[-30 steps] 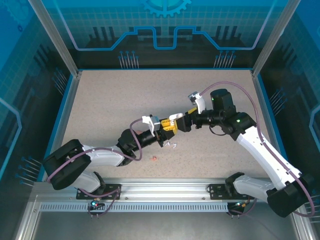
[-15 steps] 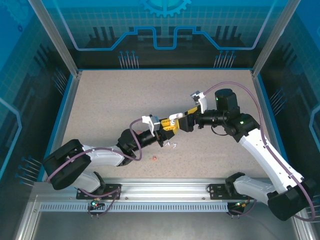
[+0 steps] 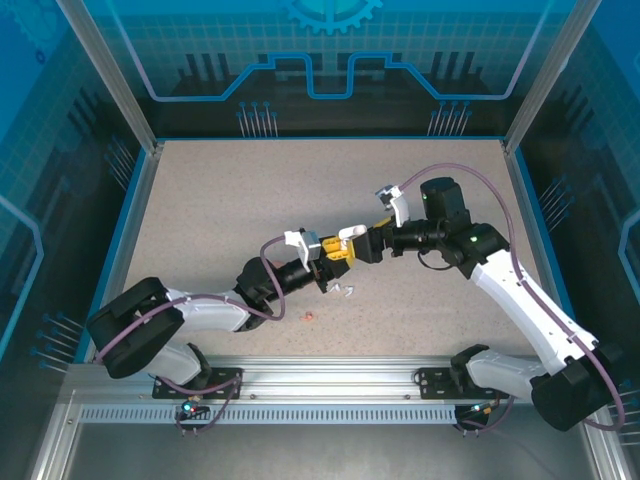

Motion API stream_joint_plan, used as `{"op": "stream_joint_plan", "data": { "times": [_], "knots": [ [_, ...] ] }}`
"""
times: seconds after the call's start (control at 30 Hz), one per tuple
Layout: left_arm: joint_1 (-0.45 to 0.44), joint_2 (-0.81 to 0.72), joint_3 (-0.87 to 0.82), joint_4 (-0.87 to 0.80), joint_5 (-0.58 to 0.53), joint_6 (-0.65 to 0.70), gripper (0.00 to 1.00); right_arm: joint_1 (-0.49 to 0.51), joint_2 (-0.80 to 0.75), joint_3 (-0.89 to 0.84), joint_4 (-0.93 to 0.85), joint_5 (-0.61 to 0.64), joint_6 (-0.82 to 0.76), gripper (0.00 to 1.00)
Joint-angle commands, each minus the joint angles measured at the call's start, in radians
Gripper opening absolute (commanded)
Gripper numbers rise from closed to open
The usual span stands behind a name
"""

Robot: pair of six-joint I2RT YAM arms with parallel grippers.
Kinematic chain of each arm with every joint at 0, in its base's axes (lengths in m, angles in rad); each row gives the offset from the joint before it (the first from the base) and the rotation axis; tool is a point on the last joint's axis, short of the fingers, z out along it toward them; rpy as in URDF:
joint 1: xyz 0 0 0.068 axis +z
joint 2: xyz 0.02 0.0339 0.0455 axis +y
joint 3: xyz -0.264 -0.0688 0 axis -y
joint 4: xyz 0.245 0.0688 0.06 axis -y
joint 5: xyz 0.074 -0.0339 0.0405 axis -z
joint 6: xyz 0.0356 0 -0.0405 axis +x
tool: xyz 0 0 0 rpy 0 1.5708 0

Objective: Insert the wireless bluetooth earbuds into the charging case

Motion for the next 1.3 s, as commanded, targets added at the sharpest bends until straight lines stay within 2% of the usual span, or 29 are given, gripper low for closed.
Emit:
{"op": "stream_joint_plan", "data": {
  "times": [0.0, 0.23, 0.63, 0.77, 0.9, 1.27],
  "knots": [
    [0.000, 0.002, 0.031, 0.058, 0.018, -0.001, 0.00, -0.007, 0.004, -0.001, 0.000, 0.034, 0.018, 0.99],
    [-0.001, 0.001, 0.028, 0.058, 0.016, 0.000, 0.00, -0.029, -0.002, 0.001, -0.037, 0.052, 0.001, 0.99],
    [-0.001, 0.008, 0.026, 0.058, 0.015, 0.000, 0.00, -0.030, -0.031, 0.003, -0.004, -0.052, -0.001, 1.00],
    [0.000, 0.001, 0.024, 0.058, 0.013, 0.002, 0.00, -0.047, -0.068, 0.014, -0.014, -0.048, -0.006, 1.00],
    [0.000, 0.002, 0.025, 0.058, 0.019, 0.000, 0.00, -0.070, -0.083, -0.024, 0.088, -0.106, 0.074, 1.00],
    [0.000, 0.004, 0.020, 0.058, 0.012, 0.003, 0.00, 0.001, -0.012, -0.005, 0.114, -0.182, 0.075, 0.98]
  ]
}}
